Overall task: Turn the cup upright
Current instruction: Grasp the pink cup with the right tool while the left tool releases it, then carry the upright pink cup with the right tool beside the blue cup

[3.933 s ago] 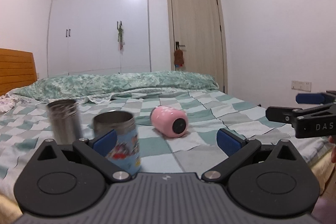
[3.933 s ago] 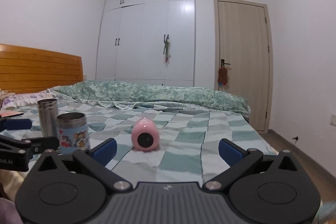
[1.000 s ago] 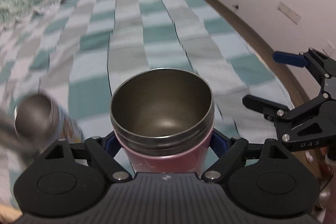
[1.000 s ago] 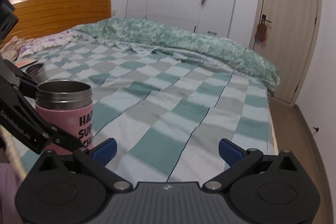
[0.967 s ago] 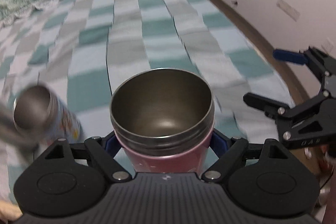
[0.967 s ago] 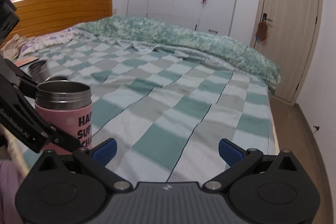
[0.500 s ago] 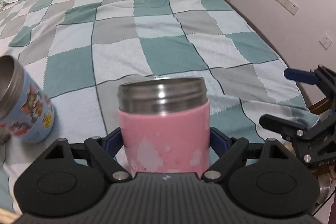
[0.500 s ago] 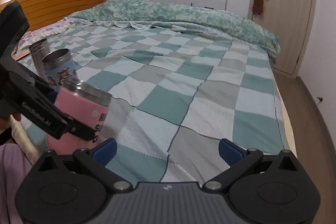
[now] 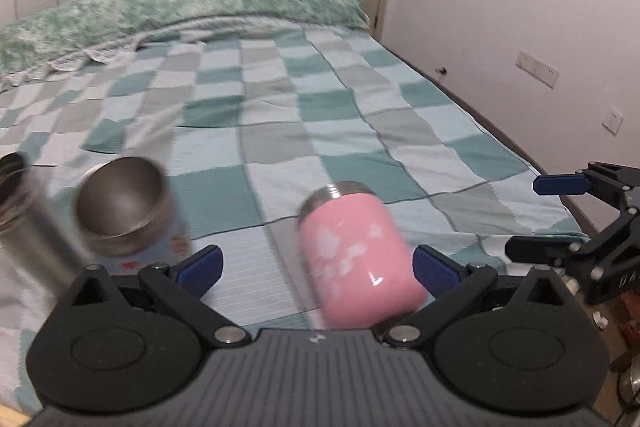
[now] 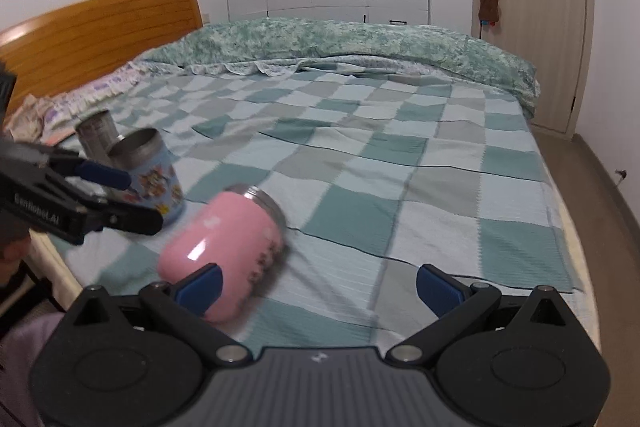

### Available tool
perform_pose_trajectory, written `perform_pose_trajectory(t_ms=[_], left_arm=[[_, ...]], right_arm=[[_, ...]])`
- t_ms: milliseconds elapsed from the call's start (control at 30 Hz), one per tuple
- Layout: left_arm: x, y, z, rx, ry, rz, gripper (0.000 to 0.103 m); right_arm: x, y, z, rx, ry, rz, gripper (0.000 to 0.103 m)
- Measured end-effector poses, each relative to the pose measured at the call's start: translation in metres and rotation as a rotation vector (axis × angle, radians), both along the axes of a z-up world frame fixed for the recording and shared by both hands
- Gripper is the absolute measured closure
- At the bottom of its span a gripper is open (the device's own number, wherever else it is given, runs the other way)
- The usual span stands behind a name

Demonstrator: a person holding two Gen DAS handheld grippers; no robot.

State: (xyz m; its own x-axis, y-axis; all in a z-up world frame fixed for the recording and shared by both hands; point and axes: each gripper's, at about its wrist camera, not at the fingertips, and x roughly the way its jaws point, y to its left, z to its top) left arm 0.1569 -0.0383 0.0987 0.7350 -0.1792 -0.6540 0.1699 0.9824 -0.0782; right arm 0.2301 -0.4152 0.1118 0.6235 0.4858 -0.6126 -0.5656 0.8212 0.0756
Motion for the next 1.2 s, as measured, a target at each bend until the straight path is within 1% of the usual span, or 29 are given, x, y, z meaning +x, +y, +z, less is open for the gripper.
perform_pose_trajectory(t_ms=[167,333,500,567,767,1000,1100,1200], left_arm=[[-0.017,0.04,-0.003,-0.017,-0.023,0.055,0.0],[-0.029,0.076,-0.008,-0.022,-0.043,0.081,0.0],[-0.033,0.098,-0.018,-0.025,-0.051,0.104,0.0],[-0.034,0.103,-0.022,-0.022,-0.055,0.105,0.0],[-0.036,0.107,-0.031,0.02,-0.075,0.078,0.0],[-0.034,0.115,-0.041,0.006,-0.069,0.067,0.0],[-0.033,0.115,-0.045,0.006,-0.065,0.07,0.0],[-0.032,0.117,-0.048,0.003,-0.063,0.068,0.0]], right_arm=[[0.006,0.038,0.001,0.002,0.079,-0.022,0.0],[0.017,0.075,-0.011,-0.034,0.152,-0.082,0.0],[0.029,0.098,-0.018,-0.039,0.202,-0.123,0.0],[0.034,0.105,-0.02,-0.053,0.215,-0.141,0.0],[0.054,0.118,-0.033,-0.068,0.305,-0.19,0.0],[0.074,0.129,-0.052,-0.077,0.4,-0.224,0.0],[0.079,0.132,-0.057,-0.075,0.423,-0.235,0.0],[0.085,0.132,-0.061,-0.05,0.45,-0.239,0.001]])
